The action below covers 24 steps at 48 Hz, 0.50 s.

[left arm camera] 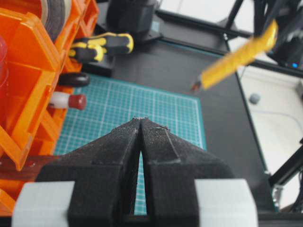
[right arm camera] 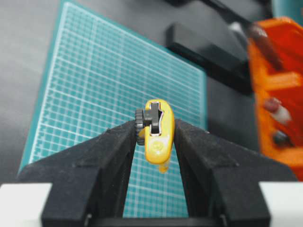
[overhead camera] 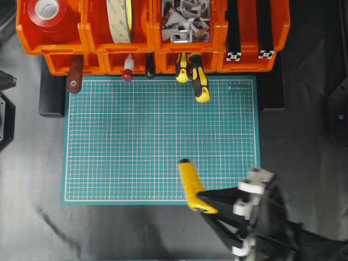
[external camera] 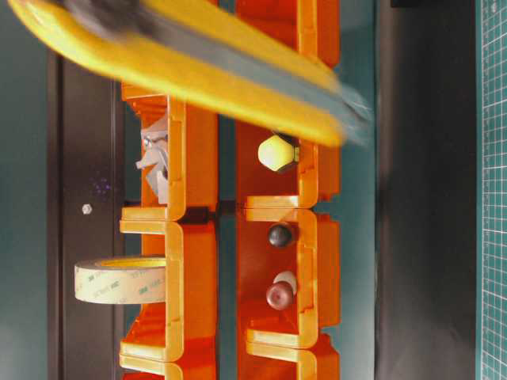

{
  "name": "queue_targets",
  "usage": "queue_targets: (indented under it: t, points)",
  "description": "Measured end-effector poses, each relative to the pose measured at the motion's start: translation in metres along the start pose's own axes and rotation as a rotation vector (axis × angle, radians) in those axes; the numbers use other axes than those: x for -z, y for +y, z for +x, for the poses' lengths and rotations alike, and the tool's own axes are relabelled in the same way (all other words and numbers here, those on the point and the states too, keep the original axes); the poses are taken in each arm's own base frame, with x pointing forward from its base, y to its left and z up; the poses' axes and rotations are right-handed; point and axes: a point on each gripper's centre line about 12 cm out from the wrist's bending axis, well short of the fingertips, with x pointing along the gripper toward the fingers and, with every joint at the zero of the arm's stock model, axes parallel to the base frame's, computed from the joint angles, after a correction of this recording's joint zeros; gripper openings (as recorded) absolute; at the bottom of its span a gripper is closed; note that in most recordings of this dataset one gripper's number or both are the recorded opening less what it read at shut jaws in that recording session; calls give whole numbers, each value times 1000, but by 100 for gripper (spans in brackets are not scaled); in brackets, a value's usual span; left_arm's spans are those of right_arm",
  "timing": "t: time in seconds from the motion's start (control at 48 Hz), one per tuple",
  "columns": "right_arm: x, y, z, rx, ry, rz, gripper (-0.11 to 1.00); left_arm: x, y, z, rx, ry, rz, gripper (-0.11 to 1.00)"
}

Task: Pick cutter from container rack with right arm.
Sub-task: 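Carry the yellow cutter with the right gripper over the mat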

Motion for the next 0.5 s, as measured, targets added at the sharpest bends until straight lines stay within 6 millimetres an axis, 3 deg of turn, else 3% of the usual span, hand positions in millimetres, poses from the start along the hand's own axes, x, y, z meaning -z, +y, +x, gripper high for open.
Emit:
queue_targets:
  t: [0.188, 0.5]
  points:
    - [18, 11, 46, -69, -18, -75, 28, -1, 0, -1, 3, -10, -12, 1]
    - [40, -17, 104, -118, -59, -128, 28, -1, 0, -1, 2, -11, -16, 1]
